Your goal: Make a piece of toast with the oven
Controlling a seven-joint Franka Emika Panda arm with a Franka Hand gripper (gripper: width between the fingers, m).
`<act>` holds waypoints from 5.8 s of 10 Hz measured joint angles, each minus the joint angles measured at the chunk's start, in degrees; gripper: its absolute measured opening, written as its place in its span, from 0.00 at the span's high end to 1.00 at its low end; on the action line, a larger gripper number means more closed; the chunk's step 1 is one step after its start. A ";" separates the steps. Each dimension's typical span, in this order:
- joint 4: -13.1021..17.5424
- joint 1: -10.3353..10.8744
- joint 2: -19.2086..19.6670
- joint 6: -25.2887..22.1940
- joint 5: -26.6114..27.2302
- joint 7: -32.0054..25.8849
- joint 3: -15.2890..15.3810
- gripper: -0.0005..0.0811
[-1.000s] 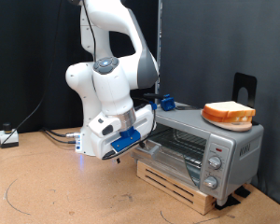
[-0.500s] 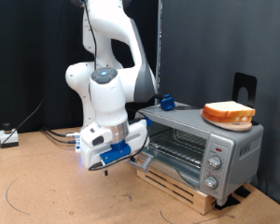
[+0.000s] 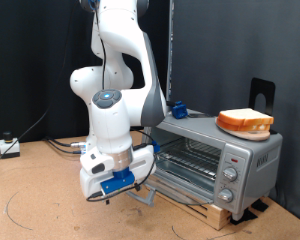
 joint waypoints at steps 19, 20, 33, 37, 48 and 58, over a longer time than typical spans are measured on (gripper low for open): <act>6.85 -9.06 0.03 -17.83 15.87 -22.94 1.25 0.01; 6.88 -9.70 -1.71 -21.18 16.95 -24.99 1.16 0.01; 3.77 -8.86 -19.46 -40.27 20.74 -47.85 3.74 0.01; -1.95 -7.74 -29.47 -29.40 14.16 -57.82 8.75 0.01; -3.02 -3.68 -42.15 -51.65 15.76 -70.64 12.39 0.01; -16.03 -3.79 -58.71 -32.96 21.36 -57.71 24.59 0.01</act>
